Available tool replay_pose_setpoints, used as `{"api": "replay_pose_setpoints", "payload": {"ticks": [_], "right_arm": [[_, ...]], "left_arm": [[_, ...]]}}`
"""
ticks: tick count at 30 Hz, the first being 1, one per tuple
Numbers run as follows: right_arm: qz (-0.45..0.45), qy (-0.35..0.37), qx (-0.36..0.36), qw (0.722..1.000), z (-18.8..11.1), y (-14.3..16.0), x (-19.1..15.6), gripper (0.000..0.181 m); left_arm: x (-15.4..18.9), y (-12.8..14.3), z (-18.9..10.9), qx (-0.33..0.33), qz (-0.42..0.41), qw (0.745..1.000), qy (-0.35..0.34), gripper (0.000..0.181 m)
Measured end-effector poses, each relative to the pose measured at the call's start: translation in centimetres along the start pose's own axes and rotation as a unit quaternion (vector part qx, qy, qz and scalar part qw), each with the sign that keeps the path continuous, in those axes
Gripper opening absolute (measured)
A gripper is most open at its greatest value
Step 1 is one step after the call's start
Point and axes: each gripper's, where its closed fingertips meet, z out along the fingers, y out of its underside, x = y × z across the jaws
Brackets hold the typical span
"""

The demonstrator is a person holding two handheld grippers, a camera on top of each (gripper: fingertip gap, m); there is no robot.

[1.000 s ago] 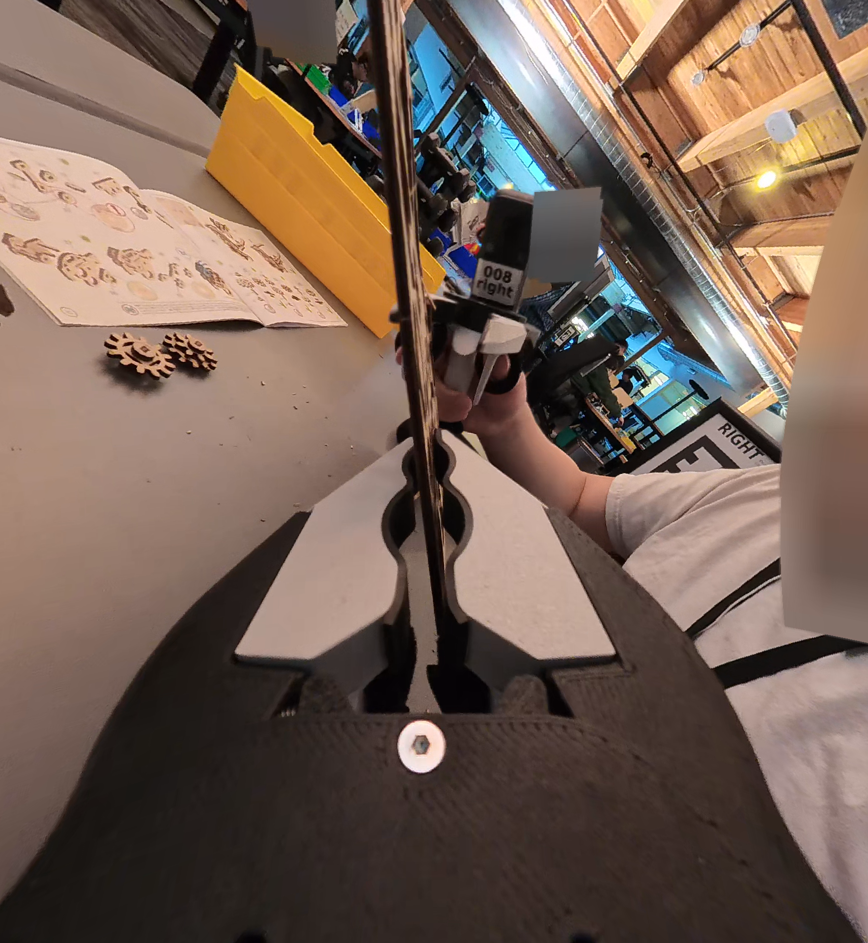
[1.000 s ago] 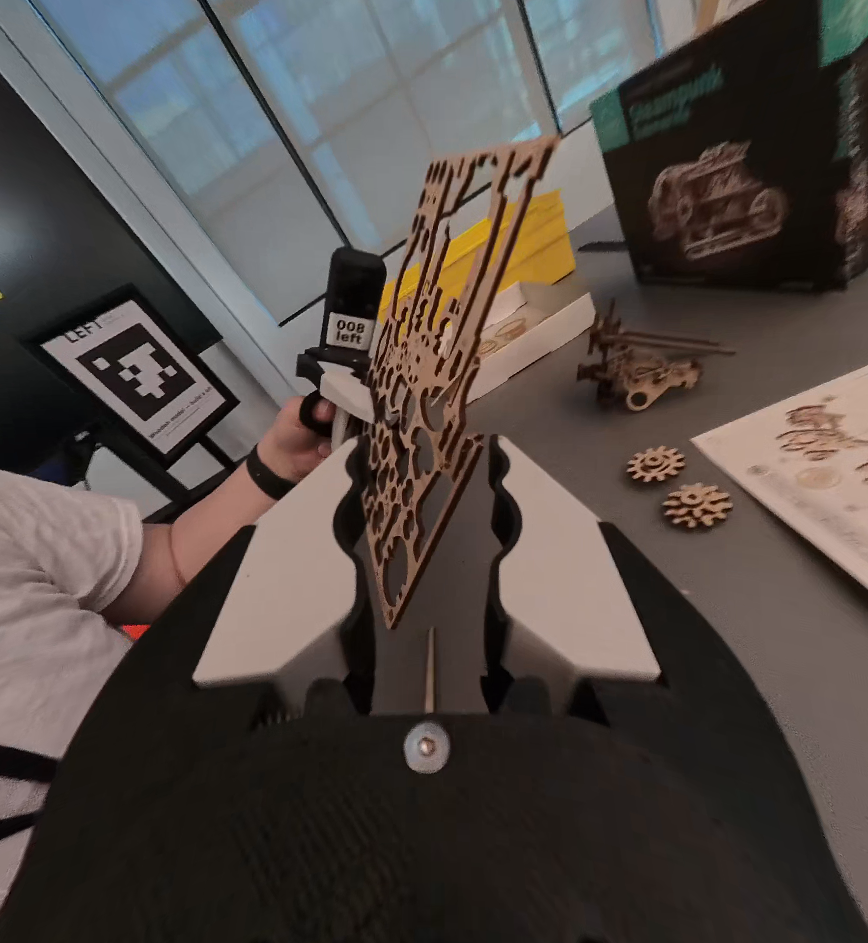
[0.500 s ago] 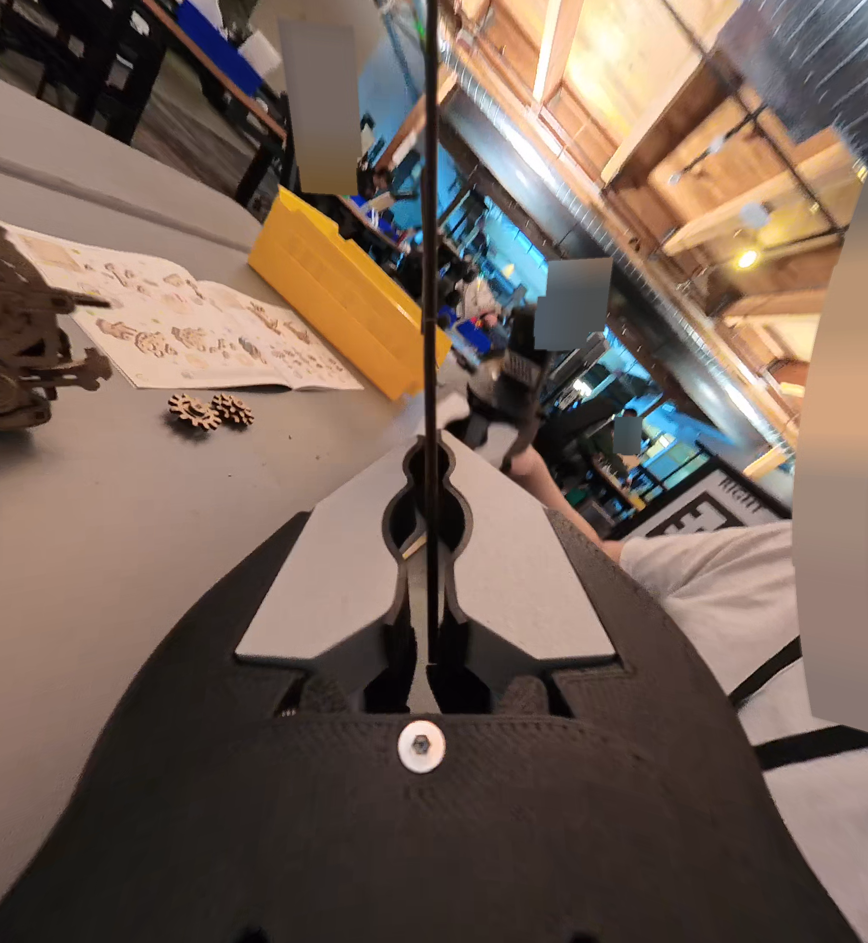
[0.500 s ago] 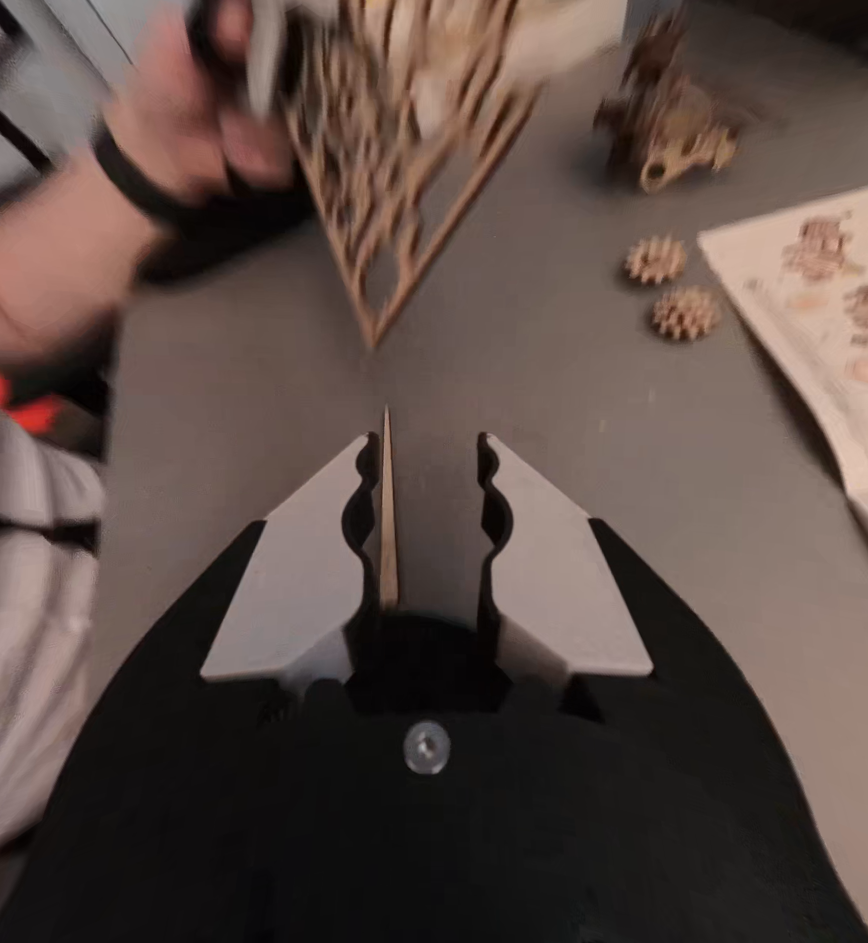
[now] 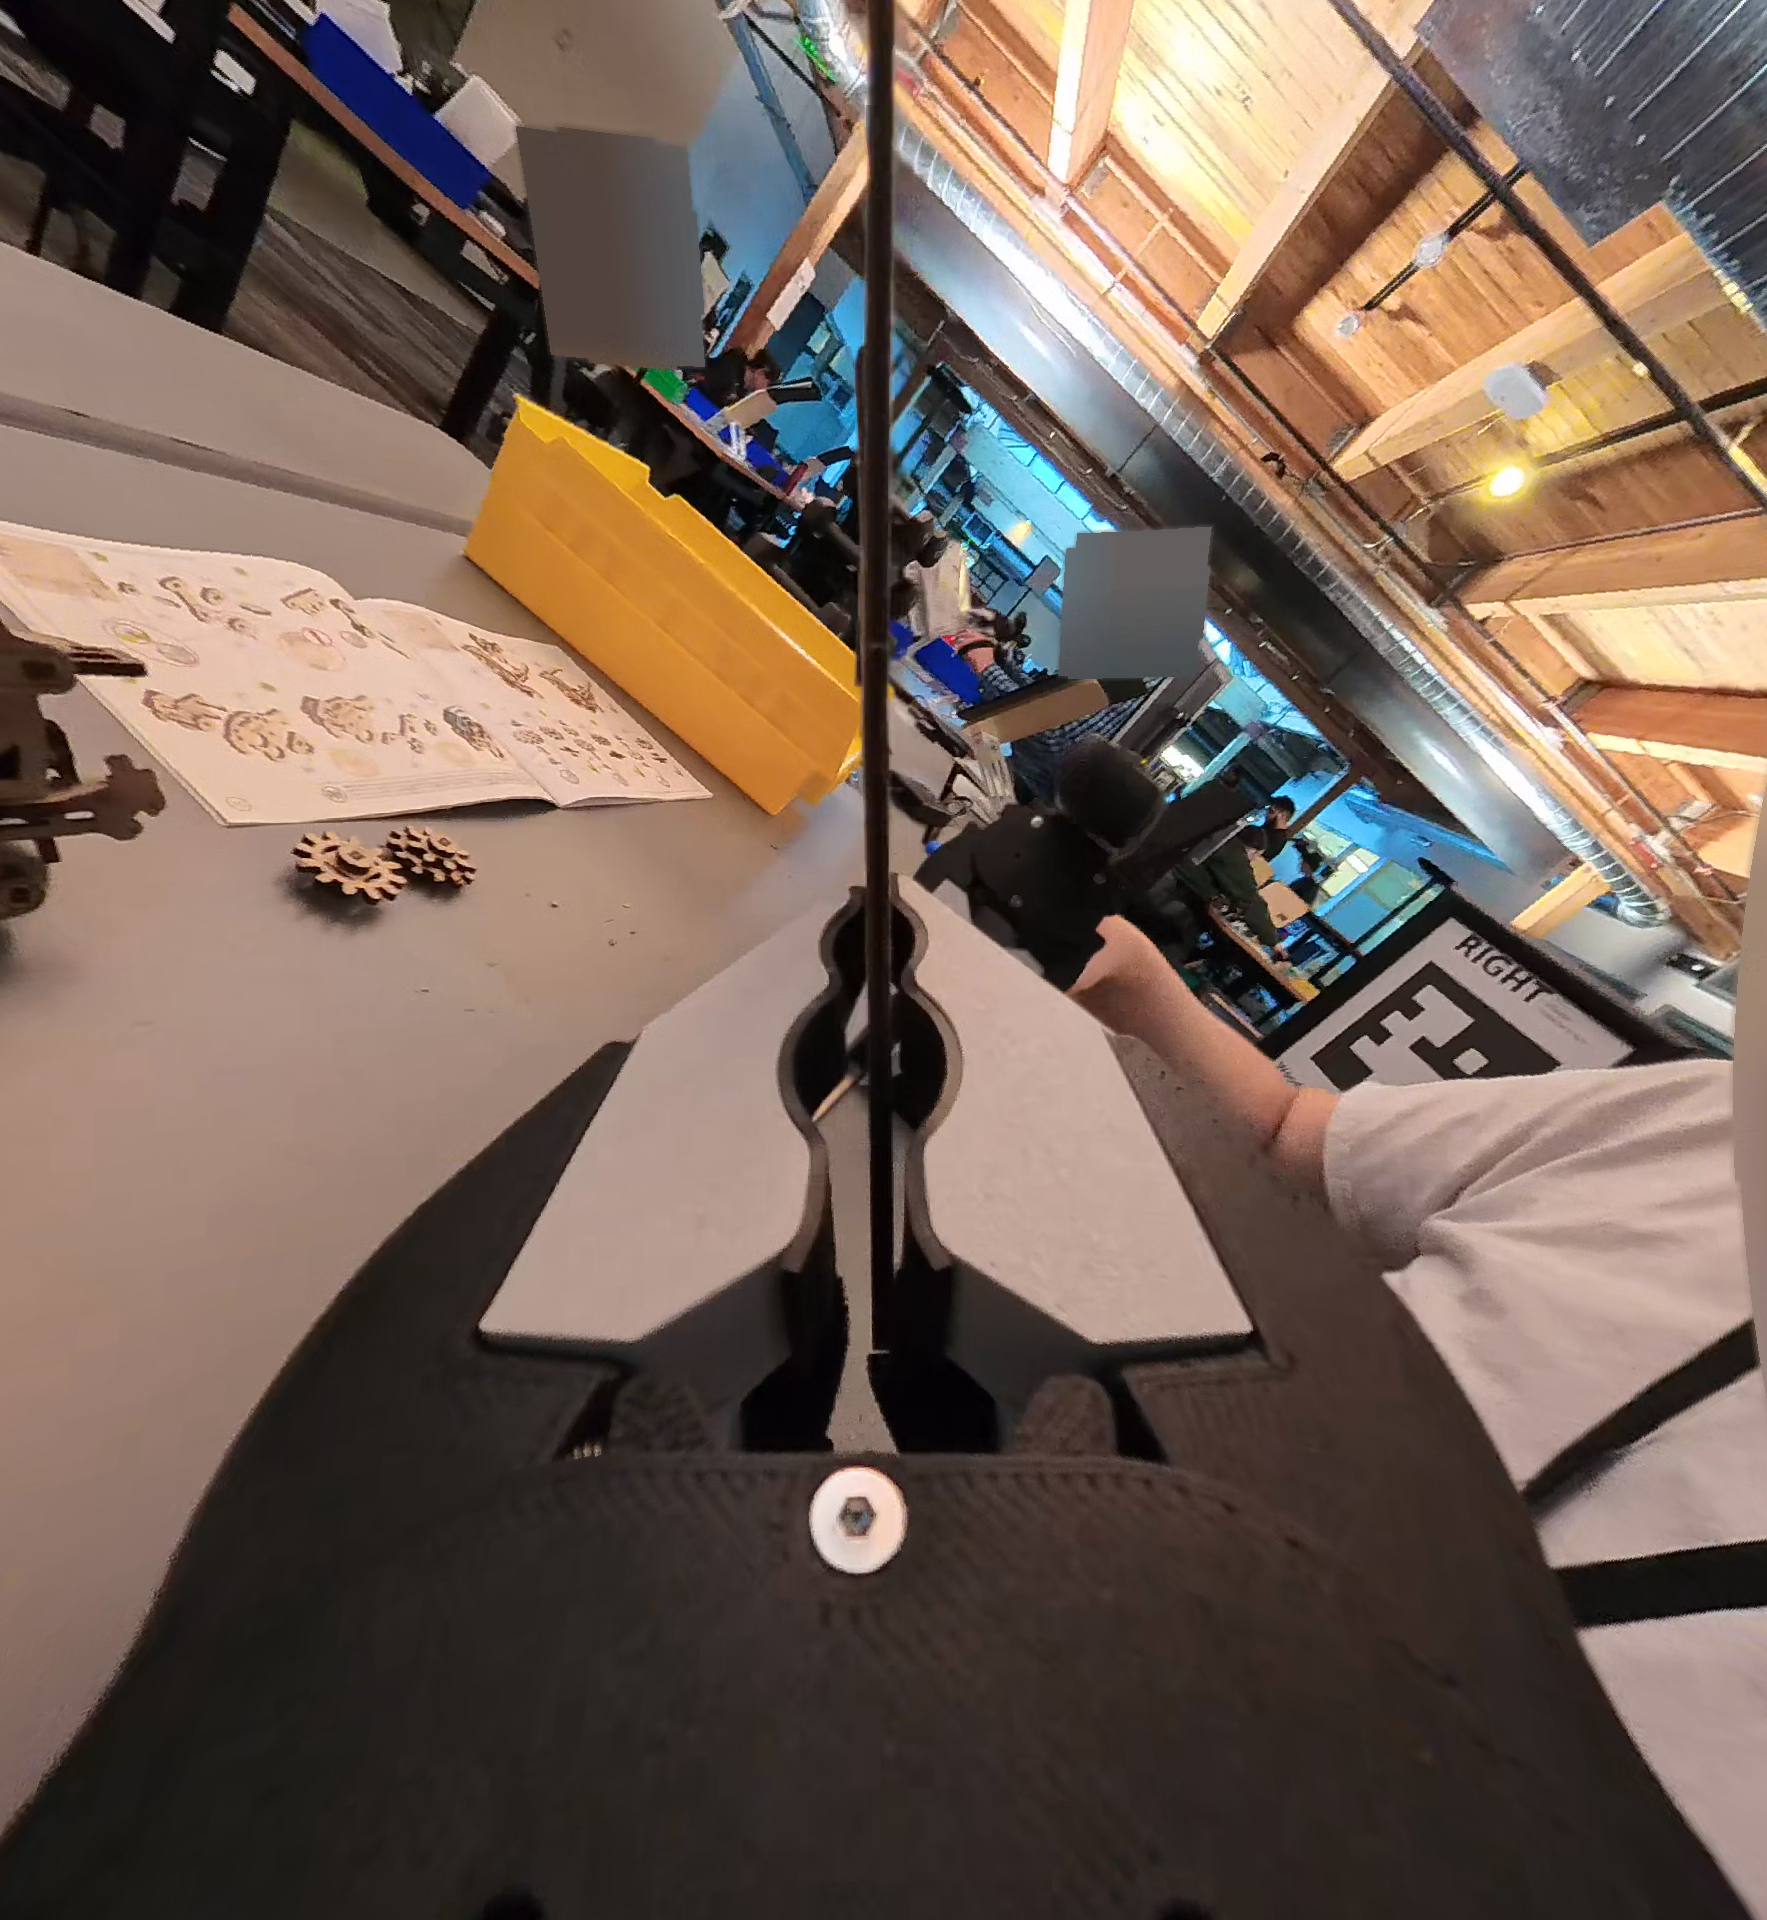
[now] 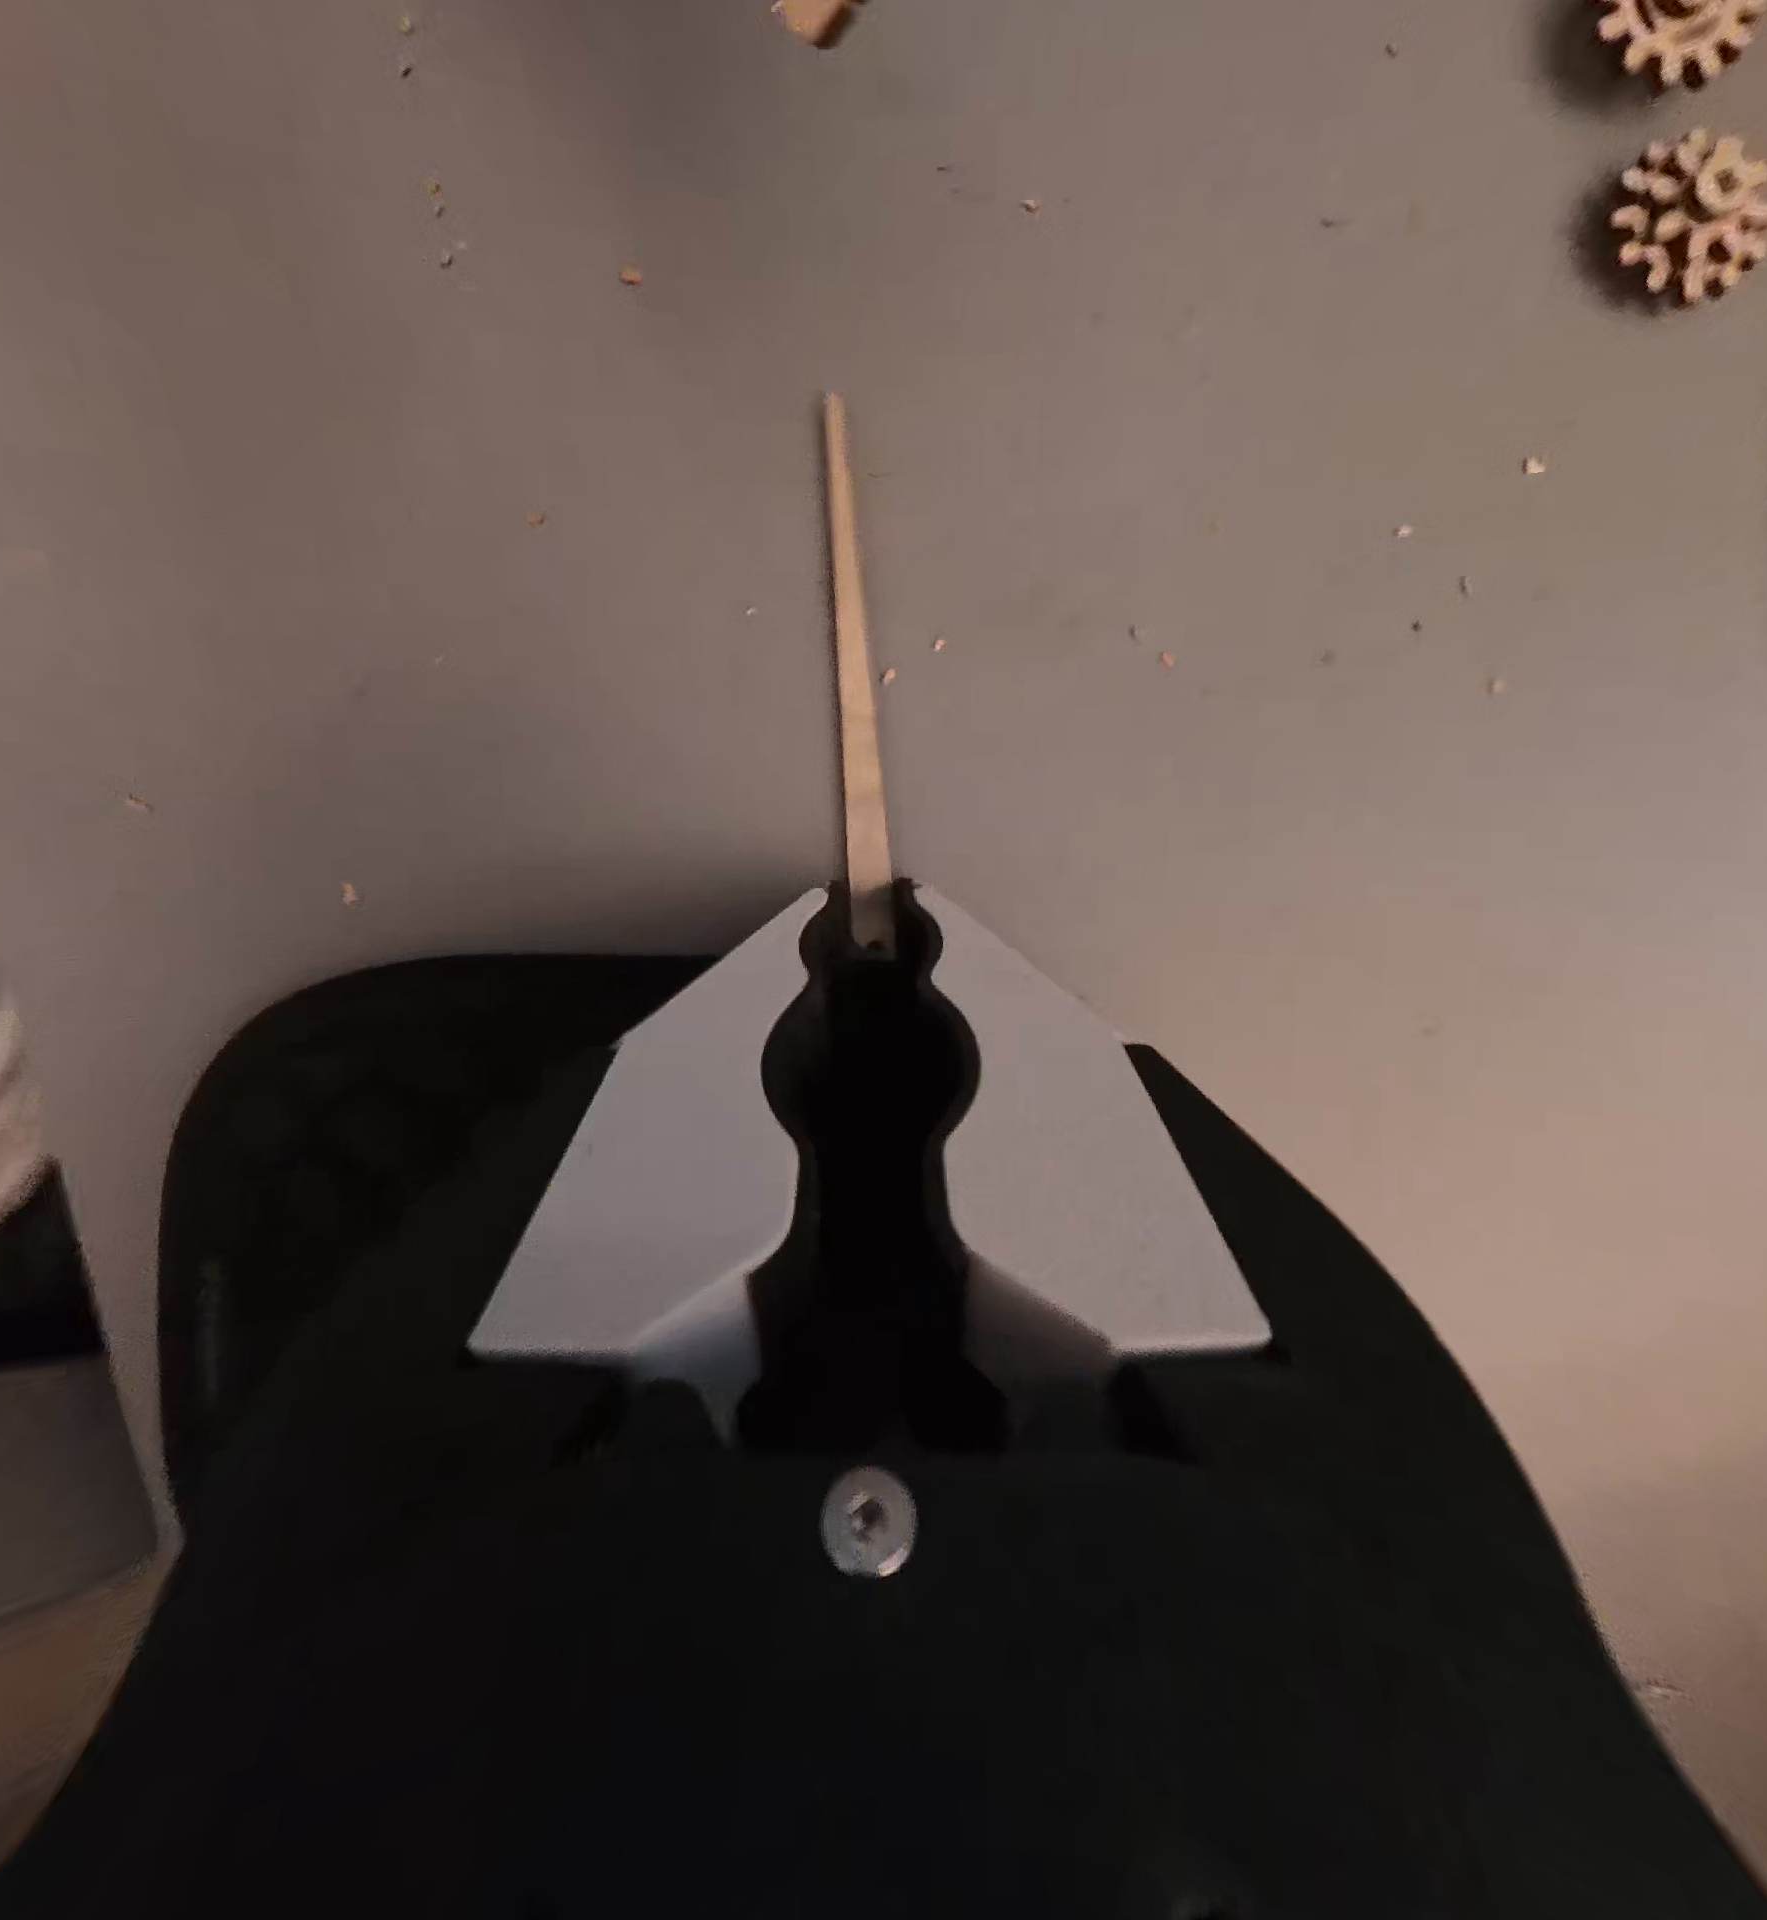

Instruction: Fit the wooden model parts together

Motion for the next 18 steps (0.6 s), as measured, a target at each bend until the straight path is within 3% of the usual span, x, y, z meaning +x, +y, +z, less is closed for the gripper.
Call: {"api": "replay_pose_setpoints", "payload": {"ticks": [3, 6, 8, 10, 14, 18], "right_arm": [[-0.067, 0.088, 0.006, 0.994, -1.8, -0.9, 1.6, 0.007], [-0.136, 0.151, 0.002, 0.979, -6.2, -3.5, 1.5, 0.007], [-0.231, 0.241, -0.047, 0.941, -9.2, -5.3, 2.5, 0.007], [-0.330, 0.295, -0.095, 0.892, -10.4, -7.2, 2.5, 0.008], [-0.470, 0.376, -0.143, 0.786, -10.0, -11.1, 2.3, 0.008], [-0.519, 0.414, -0.182, 0.726, -9.1, -13.1, 2.2, 0.008]], "left_arm": [[-1.0, 0.1, -0.8, -0.008, 0.003, 0.999, -0.037, 0.000], [-2.7, 2.3, -1.4, -0.046, -0.043, 0.993, -0.095, 0.000], [-3.3, 4.3, -1.4, -0.077, -0.064, 0.987, -0.126, 0.000], [-2.8, 5.6, -1.0, -0.093, -0.093, 0.984, -0.120, 0.000], [-2.0, 6.7, -0.4, -0.096, -0.139, 0.979, -0.114, 0.001], [-2.2, 8.0, -0.3, -0.093, -0.167, 0.972, -0.137, 0.000]]}}
